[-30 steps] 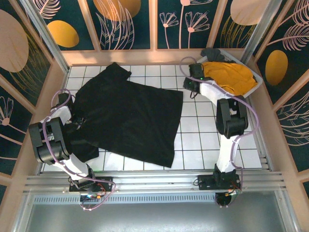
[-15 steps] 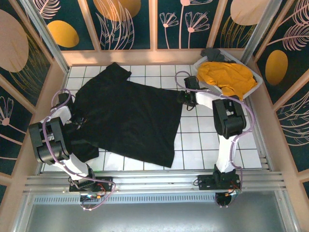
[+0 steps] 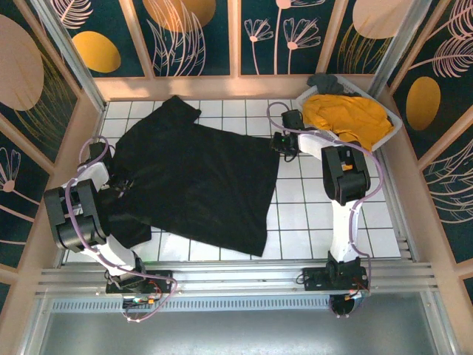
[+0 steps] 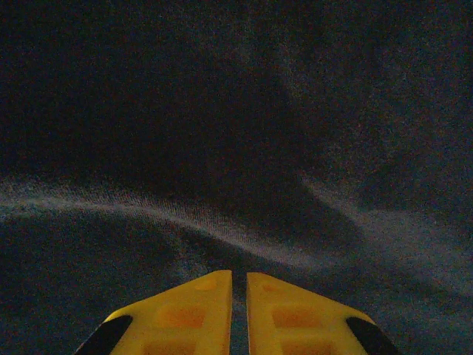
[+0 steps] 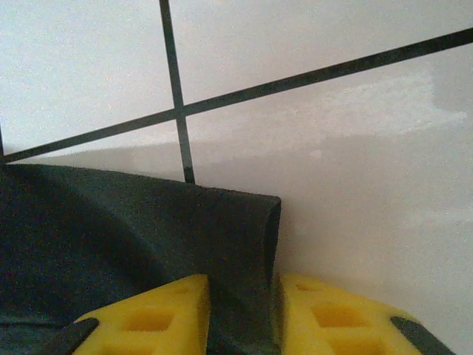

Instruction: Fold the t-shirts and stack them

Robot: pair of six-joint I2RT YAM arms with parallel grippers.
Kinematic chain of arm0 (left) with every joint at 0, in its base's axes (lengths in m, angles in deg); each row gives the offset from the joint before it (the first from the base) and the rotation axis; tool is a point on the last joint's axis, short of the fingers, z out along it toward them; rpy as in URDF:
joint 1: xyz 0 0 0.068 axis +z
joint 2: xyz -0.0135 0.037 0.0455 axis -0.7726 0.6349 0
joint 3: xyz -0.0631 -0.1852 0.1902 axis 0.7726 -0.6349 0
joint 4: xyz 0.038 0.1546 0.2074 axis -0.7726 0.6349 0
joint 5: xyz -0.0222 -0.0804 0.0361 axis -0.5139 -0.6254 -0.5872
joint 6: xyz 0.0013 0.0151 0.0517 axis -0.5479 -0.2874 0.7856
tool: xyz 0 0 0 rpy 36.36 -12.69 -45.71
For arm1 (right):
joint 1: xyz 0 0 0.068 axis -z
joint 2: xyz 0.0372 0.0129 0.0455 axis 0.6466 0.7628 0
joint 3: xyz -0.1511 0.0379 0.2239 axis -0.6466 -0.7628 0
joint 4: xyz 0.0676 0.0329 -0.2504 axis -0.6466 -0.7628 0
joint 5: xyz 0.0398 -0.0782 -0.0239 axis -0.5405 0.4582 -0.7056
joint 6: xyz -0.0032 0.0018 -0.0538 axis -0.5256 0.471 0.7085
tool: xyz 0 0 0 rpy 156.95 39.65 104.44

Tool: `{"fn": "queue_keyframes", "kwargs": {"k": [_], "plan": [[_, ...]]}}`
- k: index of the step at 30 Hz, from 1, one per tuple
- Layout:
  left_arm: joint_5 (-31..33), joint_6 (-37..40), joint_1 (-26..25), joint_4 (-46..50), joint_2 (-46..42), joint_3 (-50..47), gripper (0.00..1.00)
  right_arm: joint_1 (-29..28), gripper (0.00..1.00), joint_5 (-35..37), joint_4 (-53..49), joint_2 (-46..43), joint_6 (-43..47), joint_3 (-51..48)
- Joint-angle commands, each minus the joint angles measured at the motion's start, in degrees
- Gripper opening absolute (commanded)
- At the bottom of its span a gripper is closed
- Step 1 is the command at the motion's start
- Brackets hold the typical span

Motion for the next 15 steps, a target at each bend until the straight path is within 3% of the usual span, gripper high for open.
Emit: {"fn": "queue_keyframes", "kwargs": {"k": [1, 10, 15], "plan": [[-0.40, 0.33, -0.38, -0.18, -0.65, 1.26, 0.15, 0.27, 0.23, -1.08, -1.33, 0.27, 0.57, 1.58], [-0.33, 0.41, -0.40, -0.25, -0.39, 1.25, 0.14, 0.74, 0.00, 0.39, -4.46, -1.74, -1.27, 2.23], [-0.12, 0.51, -0.44, -0.17, -0.22, 1.21, 0.14, 1.65, 0.00, -0.60, -6.43, -2.69, -2.50, 4.60]]}}
